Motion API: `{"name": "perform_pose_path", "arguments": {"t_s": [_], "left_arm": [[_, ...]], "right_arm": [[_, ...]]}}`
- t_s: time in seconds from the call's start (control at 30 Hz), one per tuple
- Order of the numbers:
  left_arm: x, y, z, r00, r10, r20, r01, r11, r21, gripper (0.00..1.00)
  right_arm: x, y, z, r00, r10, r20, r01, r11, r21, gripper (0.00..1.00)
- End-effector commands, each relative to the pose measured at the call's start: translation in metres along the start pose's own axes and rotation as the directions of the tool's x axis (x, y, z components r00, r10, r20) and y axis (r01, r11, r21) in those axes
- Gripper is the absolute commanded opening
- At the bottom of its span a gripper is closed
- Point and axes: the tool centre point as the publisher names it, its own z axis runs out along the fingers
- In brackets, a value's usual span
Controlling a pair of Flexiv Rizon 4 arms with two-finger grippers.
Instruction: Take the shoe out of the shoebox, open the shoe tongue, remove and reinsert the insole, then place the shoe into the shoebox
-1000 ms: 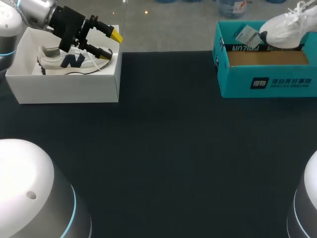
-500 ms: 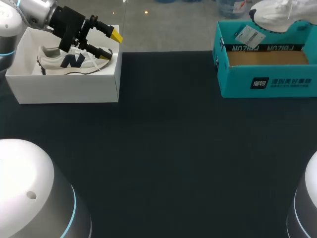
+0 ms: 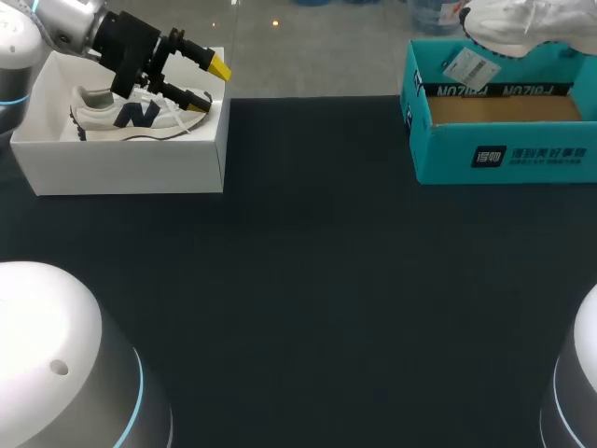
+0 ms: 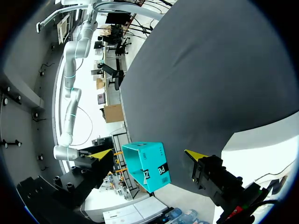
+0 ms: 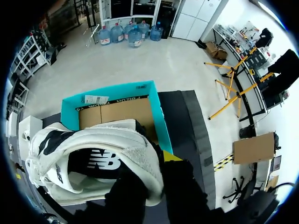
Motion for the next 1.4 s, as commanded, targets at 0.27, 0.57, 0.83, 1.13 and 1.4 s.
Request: {"name": "perform_pose_path", "arguments": {"t_s": [0.27,0.57,0.83,1.13,1.4], "left_arm": [[0.000,0.001,0.000,1.000,0.001,-0.002,-0.001,1.000,0.003,1.00],[0.000,0.001,0.000,1.000,0.001,-0.002,-0.001,1.000,0.003,1.00],[0.000,0.001,0.000,1.000,0.001,-0.002,-0.001,1.000,0.003,1.00],[0.000,0.001,0.000,1.000,0.001,-0.002,-0.001,1.000,0.003,1.00],[0.000,0.001,0.000,1.000,0.001,-0.002,-0.001,1.000,0.003,1.00]], "right_arm": [[0.004,-0.001,0.029,0.997,0.006,0.072,-0.010,0.998,0.057,0.00],[0.011,-0.006,0.067,0.994,-0.017,0.108,0.010,0.998,0.070,0.00],[0.011,-0.009,0.098,0.994,-0.022,0.109,0.014,0.997,0.078,0.00],[0.012,-0.015,0.136,0.995,-0.029,0.100,0.019,0.995,0.096,0.00],[0.013,-0.026,0.169,0.996,-0.020,0.091,0.007,0.990,0.141,0.00]]}}
